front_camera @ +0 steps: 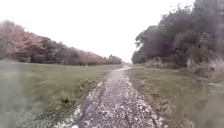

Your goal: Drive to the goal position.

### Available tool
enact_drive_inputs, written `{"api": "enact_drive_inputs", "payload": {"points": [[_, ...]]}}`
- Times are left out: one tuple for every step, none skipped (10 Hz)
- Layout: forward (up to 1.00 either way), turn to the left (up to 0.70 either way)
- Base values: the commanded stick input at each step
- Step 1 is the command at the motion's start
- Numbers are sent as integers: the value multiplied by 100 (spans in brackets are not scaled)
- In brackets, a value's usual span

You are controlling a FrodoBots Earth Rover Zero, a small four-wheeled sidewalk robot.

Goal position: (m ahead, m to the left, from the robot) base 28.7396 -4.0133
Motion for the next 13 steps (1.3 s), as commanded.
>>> {"api": "enact_drive_inputs", "payload": {"points": [[100,0],[100,-11],[100,-20],[100,0],[100,0],[100,0],[100,0],[100,0],[100,-17],[100,-33],[100,-37],[100,-34],[100,-31]]}}
